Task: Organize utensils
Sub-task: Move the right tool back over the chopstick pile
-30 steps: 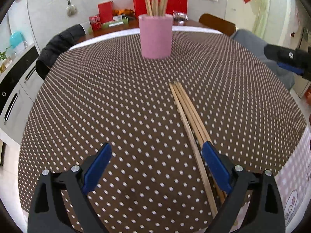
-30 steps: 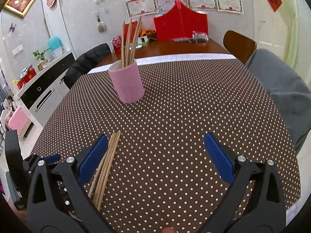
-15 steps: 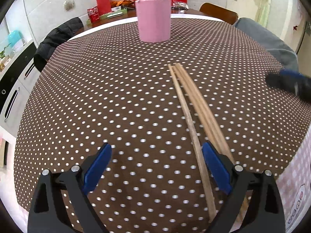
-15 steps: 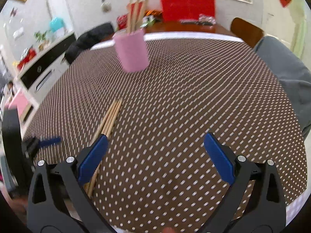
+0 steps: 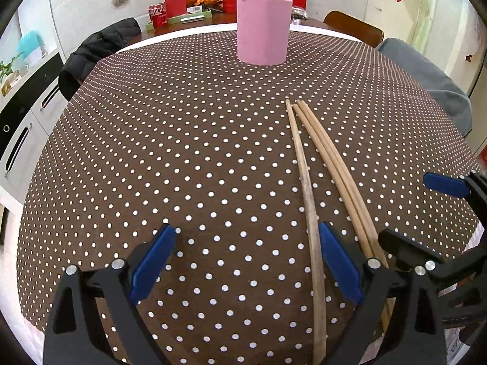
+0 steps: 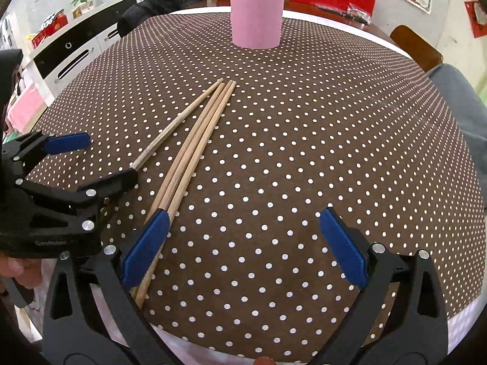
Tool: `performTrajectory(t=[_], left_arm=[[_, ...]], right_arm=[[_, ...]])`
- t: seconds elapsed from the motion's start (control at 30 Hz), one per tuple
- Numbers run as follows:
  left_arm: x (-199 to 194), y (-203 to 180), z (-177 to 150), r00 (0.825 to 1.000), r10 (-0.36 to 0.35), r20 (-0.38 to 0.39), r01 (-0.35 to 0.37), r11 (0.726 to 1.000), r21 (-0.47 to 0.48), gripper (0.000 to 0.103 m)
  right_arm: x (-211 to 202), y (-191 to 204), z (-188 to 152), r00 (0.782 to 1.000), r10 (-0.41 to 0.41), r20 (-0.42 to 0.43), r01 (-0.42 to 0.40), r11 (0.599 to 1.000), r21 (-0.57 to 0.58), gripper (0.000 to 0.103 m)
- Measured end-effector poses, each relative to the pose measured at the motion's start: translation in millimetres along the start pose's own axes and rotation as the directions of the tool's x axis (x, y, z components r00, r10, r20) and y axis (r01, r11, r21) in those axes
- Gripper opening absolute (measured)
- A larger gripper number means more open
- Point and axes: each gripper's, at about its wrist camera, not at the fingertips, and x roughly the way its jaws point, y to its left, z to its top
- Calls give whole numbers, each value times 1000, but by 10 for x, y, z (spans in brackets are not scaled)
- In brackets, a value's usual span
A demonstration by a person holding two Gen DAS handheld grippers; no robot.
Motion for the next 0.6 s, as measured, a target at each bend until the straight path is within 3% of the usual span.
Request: performTrajectory(t=[0.6], left_arm=[[-15,138,2,1000,14,7,-14,999,-29,93]], right_arm=[[87,57,105,998,-40,-40,39,999,-33,93]])
